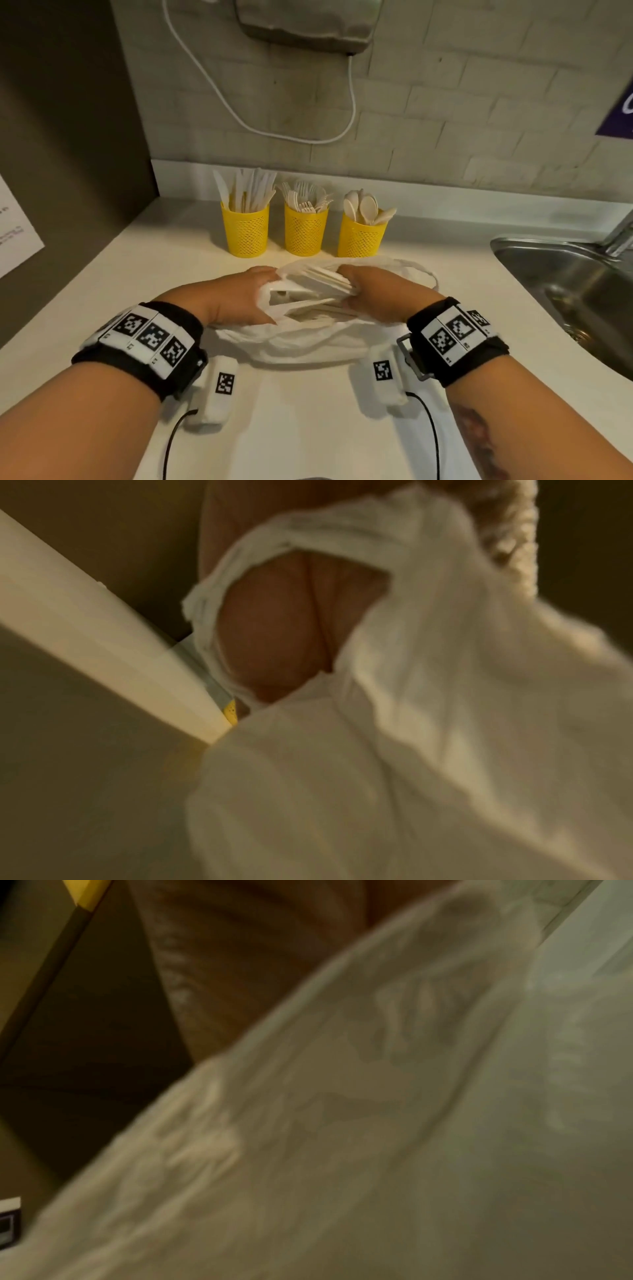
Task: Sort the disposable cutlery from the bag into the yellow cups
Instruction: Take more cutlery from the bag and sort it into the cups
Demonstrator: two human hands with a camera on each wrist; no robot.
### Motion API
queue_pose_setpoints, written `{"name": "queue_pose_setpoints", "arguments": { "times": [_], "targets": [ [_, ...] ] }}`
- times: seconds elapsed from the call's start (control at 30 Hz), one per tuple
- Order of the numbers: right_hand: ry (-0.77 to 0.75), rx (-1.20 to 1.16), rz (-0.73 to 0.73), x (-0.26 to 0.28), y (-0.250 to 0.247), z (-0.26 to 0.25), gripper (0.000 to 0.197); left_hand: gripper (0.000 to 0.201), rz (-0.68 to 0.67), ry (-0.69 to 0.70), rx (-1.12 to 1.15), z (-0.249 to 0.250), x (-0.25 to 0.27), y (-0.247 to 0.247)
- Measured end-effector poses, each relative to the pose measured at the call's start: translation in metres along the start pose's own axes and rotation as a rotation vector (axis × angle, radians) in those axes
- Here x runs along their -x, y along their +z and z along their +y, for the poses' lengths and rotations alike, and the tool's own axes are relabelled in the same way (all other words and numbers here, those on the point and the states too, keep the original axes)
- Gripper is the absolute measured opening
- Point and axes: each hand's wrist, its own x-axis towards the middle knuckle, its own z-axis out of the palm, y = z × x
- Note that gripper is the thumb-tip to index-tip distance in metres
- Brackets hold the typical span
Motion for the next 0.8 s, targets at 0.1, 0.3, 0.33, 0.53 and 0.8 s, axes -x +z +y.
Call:
{"name": "queue_pose_setpoints", "arguments": {
  "times": [0.1, 0.3, 0.33, 0.53, 0.8],
  "targets": [
    [0.018, 0.002, 0.105, 0.001, -0.009, 0.009, 0.020, 0.034, 0.086, 0.011, 0.027, 0.003, 0.002, -0.002],
    [0.028, -0.029, 0.035, -0.003, -0.018, 0.017, 0.021, 0.019, 0.271, -0.029, 0.040, 0.000, 0.000, -0.006],
    [0.017, 0.017, -0.008, -0.005, -0.018, 0.015, 0.025, 0.019, 0.267, -0.018, 0.004, 0.002, -0.002, -0.008],
    [0.024, -0.025, -0.007, -0.023, -0.020, 0.007, 0.020, 0.040, 0.200, -0.038, 0.067, 0.020, -0.012, -0.002],
    [0.104, -0.374, 0.067, -0.023, -0.035, 0.026, 0.023, 0.003, 0.313, -0.023, 0.358, 0.023, -0.015, -0.016]
  ]
}}
